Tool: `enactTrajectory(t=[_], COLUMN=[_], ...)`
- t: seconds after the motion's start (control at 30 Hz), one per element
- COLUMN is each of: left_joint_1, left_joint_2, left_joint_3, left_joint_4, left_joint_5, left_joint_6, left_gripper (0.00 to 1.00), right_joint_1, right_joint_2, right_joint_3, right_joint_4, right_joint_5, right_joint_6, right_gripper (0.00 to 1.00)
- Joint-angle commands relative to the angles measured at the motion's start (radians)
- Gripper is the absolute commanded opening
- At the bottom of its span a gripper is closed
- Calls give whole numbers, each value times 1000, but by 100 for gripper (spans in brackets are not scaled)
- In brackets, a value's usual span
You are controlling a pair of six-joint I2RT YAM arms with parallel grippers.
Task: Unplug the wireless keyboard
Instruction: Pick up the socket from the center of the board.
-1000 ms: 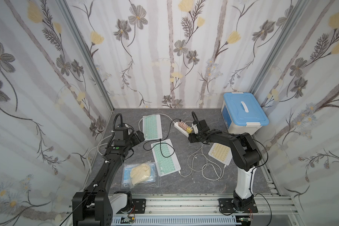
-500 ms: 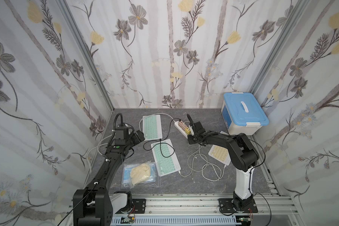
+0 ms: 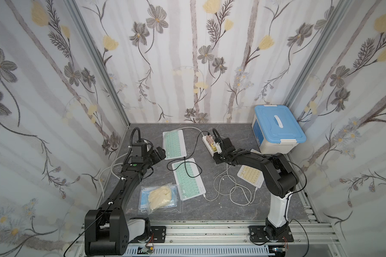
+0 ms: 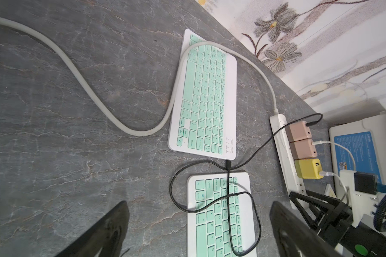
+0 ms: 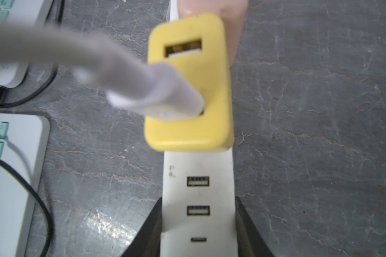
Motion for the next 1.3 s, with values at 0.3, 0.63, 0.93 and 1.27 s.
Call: enactTrajectory(t=[0.3, 0.63, 0.93, 1.27], left_joint_1=[-146, -211, -281, -312], left_joint_2=[336, 808, 1039, 1172], left_joint_3=[215, 580, 853, 967], left_joint_4=[260, 402, 315, 263], left_joint_5=[154, 135, 116, 85], left_joint_6=[-295, -560, -642, -777], left_gripper=[97, 89, 85, 77], right_joint_1=[0, -5, -22, -26], right_joint_2=[-44, -68, -75, -55], right_joint_3=[-20, -43, -44, -29], right_joint_4=[159, 198, 215, 208], right_joint_5=[-75, -92, -141, -159], right_joint_6=[-4, 36, 71, 76], right_gripper=[0, 0, 0, 0])
